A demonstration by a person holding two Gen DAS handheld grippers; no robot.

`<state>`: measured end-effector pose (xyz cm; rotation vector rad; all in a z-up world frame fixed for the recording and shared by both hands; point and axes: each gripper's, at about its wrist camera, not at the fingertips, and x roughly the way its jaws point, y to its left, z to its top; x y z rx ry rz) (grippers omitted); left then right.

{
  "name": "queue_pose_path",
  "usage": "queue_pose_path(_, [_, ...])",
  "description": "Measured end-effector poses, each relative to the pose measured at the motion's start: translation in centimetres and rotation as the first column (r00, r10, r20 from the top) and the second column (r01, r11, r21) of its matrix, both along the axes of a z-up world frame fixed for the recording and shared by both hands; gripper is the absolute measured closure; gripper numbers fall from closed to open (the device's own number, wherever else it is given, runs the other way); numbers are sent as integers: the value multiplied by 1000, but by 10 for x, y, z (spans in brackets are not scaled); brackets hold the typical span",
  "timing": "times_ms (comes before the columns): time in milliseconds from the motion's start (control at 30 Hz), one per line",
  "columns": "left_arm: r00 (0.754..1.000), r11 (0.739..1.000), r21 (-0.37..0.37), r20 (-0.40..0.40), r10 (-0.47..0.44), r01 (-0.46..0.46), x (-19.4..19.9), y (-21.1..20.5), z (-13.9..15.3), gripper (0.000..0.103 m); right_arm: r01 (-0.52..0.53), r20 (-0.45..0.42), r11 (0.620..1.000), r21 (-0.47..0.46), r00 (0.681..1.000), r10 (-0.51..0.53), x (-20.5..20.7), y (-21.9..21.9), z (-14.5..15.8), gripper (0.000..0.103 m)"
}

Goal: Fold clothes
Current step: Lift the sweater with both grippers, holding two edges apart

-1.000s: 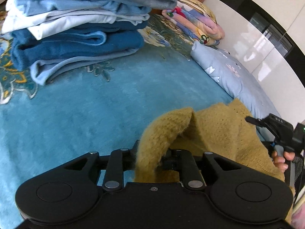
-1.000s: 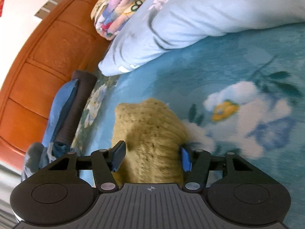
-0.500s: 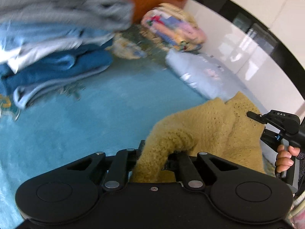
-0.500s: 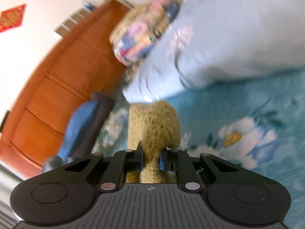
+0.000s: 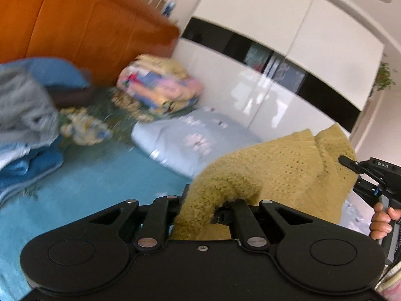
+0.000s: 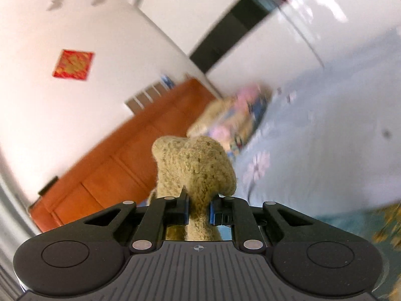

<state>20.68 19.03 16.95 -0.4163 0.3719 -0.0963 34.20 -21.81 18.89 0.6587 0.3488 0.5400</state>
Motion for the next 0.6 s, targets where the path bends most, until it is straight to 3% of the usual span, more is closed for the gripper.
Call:
queue_pose_path(267, [990,997,57,127,-64,57,-31,-44,62,95,55,188,998,-19,981,-50,-69,-55,69,91])
queue_pose_path(600, [961,980,95,197,-193,177,-85,-83,105,95,130,307,988,-82,947,-99,-161,-96,117,91])
